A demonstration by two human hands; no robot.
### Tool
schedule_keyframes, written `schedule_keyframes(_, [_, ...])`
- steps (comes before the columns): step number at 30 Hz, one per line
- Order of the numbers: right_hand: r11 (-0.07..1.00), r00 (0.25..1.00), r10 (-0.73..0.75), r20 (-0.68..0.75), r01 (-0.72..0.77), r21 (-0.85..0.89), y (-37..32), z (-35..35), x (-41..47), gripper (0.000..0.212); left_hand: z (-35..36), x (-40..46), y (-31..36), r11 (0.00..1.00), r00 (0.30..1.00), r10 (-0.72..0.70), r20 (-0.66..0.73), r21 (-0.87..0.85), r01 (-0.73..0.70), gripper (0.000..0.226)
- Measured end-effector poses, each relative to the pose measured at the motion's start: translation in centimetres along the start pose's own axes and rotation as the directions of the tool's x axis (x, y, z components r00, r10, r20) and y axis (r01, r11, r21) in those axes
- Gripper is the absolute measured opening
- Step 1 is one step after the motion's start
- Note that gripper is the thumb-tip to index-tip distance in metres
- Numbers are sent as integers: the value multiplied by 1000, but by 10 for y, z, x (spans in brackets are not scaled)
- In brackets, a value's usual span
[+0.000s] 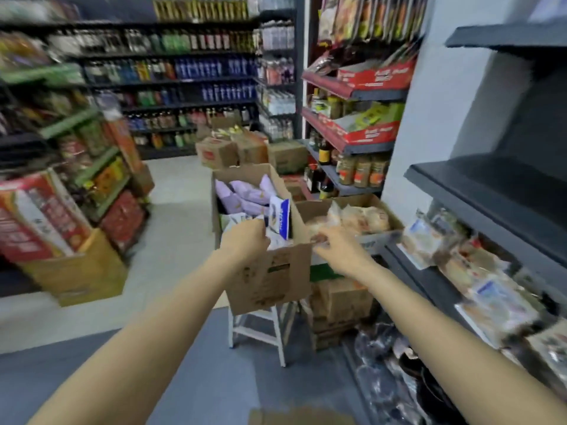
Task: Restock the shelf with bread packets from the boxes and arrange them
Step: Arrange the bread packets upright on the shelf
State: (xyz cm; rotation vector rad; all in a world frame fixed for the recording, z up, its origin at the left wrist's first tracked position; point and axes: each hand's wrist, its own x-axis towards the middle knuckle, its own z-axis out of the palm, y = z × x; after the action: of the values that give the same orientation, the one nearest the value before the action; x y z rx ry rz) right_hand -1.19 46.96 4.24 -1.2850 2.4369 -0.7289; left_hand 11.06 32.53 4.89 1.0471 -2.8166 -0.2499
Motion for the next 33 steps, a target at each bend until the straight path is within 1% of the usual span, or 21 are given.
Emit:
schedule_keyframes(2, [1000,1000,-23,8,23,-7,-13,22,45,36,6,29,-38,996,997,-81,16,-48,81,23])
schedule_keyframes(6, [1000,999,3,47,-4,29,-24,58,135,56,29,91,-88,970,971,-224,83,-76,230,26])
schedule_keyframes(7, [999,997,20,71,-22,30,-23,69,163,58,36,110,-98,964,964,-248,91,-72,255,26])
schedule_keyframes(9, [998,991,54,125,-57,18,-20,84,199,58,44,140,-107,970,968,-226,107,-72,234,28])
schedule_keyframes(11, [991,973,117,198,-127,37,-14,105,246,61,58,180,-118,977,967,-190,168,-64,203,30])
schedule_keyframes(13, [968,943,183,279,-222,114,-7,124,281,65,75,216,-129,979,952,-179,247,-53,198,32])
schedule_keyframes(16, [916,907,240,347,-329,228,0,152,317,67,99,249,-145,975,923,-201,328,-23,221,35])
schedule_keyframes(17, [892,890,266,371,-373,256,2,162,325,73,104,255,-148,964,902,-240,359,-21,265,38])
schedule_keyframes(19, [829,851,343,399,-474,298,5,186,341,87,114,265,-154,958,871,-268,412,15,287,44])
schedule_keyframes(20, [818,841,384,382,-502,282,6,200,346,89,120,268,-156,956,861,-274,429,26,291,44])
schedule_keyframes(21, [826,838,424,343,-513,234,9,213,349,87,125,272,-159,955,861,-278,425,23,297,42])
schedule_keyframes(23, [843,840,479,254,-521,133,9,231,350,71,130,276,-162,955,874,-284,394,33,295,38])
schedule_keyframes(24, [840,841,488,234,-525,134,8,234,350,63,130,276,-164,953,879,-292,376,36,301,36])
schedule_keyframes(26, [840,868,441,226,-488,235,6,233,349,55,130,274,-165,959,896,-279,347,44,281,35])
schedule_keyframes(28, [840,928,330,175,-373,394,2,217,344,50,124,275,-170,975,929,-213,303,3,223,30])
schedule_keyframes(29, [838,954,275,116,-298,458,-3,203,341,49,120,277,-174,982,950,-158,269,-53,179,25])
schedule_keyframes(31, [829,977,210,-29,-162,536,-11,174,333,49,106,281,-181,974,983,-31,179,-216,70,20])
schedule_keyframes(33, [832,976,140,-167,-25,555,-25,141,322,42,80,280,-177,911,993,37,111,-413,13,23])
